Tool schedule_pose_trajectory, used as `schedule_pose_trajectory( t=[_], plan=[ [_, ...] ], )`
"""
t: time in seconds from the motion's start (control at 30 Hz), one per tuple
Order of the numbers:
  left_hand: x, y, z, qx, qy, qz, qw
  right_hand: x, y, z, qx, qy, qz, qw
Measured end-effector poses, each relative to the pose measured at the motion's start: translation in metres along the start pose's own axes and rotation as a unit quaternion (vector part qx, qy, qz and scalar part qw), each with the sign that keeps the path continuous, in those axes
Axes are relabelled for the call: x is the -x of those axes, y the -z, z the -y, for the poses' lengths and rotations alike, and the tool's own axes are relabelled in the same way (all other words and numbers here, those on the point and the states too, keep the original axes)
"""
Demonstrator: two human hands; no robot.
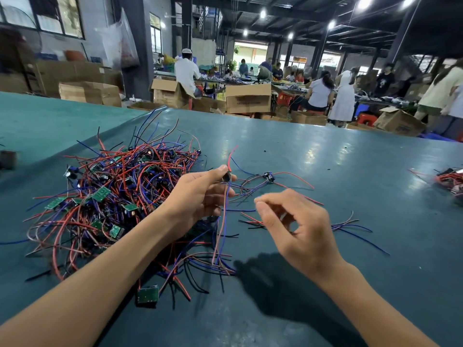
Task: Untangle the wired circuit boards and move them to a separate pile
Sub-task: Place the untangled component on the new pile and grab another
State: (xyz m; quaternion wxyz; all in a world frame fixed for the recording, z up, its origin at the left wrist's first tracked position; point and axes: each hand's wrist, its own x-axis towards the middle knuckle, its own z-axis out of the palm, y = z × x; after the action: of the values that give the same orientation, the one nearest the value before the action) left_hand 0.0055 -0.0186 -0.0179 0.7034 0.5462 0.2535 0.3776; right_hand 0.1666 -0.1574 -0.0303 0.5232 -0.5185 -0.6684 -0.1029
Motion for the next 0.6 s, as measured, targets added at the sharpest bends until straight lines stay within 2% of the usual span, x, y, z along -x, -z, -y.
schedule_pose_trajectory(
  t=[0.07,0.13,0.23,0.3,0.4,0.6],
  plan=[
    [0.008,-0.008,-0.001,-0.007,0.011,0.054,0.998,-0.005,0.005,-0.002,0.030,0.046,-0.035,0.998],
    [0.016,-0.017,0.000,-0.016,0.023,0.129,0.991,-0.009,0.011,-0.003,0.066,0.109,-0.029,0.991],
    [0.026,-0.025,0.002,-0.036,0.029,0.230,0.972,-0.014,0.020,-0.002,0.135,0.203,0.045,0.969],
    [0.030,-0.027,0.004,-0.042,0.032,0.259,0.964,-0.015,0.022,-0.005,0.150,0.222,0.085,0.960],
    [0.031,-0.024,0.007,-0.048,0.046,0.273,0.960,-0.013,0.022,-0.009,0.104,0.202,0.113,0.967],
    [0.025,-0.014,0.010,-0.043,0.095,0.337,0.936,-0.015,0.033,-0.014,-0.009,0.074,0.142,0.987]
  ],
)
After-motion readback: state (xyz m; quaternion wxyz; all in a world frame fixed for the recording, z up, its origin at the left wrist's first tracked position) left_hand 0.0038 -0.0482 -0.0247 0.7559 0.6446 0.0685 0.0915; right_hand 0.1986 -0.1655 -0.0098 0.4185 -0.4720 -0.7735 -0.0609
